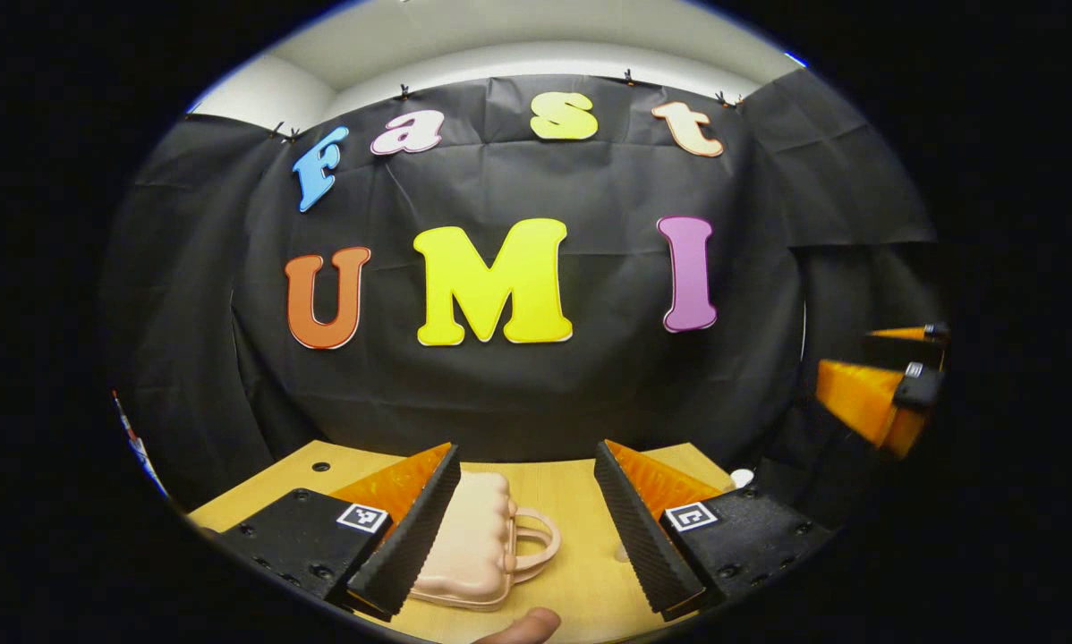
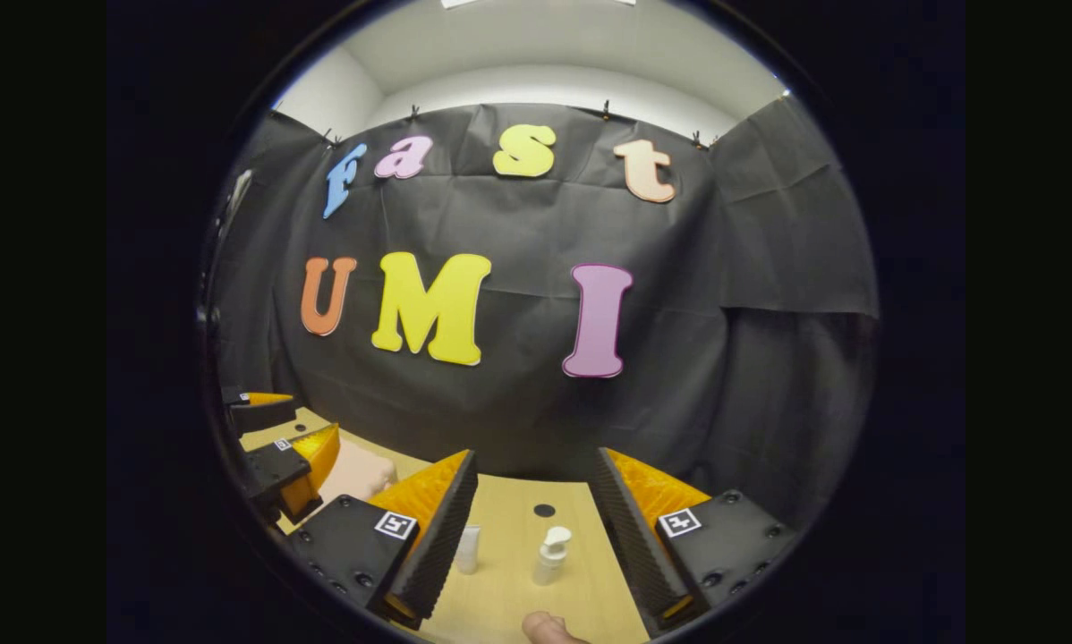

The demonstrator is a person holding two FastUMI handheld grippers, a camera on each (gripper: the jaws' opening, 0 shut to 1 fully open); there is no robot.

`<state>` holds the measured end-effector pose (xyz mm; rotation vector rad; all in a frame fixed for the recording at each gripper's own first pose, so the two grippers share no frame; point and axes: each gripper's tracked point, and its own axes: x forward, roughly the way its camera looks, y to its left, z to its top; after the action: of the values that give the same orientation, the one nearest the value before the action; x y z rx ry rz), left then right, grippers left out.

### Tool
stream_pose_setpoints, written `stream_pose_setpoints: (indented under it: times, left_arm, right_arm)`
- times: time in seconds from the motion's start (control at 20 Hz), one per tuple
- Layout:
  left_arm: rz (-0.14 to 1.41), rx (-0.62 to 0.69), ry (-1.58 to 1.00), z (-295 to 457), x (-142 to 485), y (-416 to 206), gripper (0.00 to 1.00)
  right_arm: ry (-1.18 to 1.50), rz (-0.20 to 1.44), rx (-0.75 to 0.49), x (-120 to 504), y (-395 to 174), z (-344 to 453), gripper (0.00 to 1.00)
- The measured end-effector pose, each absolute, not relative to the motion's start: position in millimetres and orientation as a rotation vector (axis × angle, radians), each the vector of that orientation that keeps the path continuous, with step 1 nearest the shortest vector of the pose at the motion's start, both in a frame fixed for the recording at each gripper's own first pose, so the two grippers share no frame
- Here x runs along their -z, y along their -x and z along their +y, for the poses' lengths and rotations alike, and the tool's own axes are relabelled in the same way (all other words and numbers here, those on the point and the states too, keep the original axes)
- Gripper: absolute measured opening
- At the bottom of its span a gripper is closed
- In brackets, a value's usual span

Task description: First open the suitcase, pack the skin care products into it, and then close the suitcase.

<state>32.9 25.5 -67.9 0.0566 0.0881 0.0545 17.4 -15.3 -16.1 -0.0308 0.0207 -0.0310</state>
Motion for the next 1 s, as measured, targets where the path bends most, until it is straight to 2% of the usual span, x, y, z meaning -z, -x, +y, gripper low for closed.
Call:
stream_pose_setpoints:
  times: [0.3, 0.6, 0.85, 1.0]
  left_arm:
    - [0.198, -0.053, -0.256, 32, 152, -47, 0.99]
    - [0.208, 0.024, -0.657, 13, 210, -67, 0.97]
    - [0.238, -0.008, -1.014, 21, 253, -86, 0.97]
    - [0.248, -0.043, -1.102, 20, 270, -90, 0.96]
  right_arm:
    - [0.057, 0.063, 0.093, 41, -4, -50, 0.79]
    - [0.044, 0.07, 0.162, 51, 5, -86, 0.79]
    - [0.01, 0.091, 0.19, 61, 11, -102, 0.79]
    - [0.032, 0.095, 0.175, 66, 17, -100, 0.8]
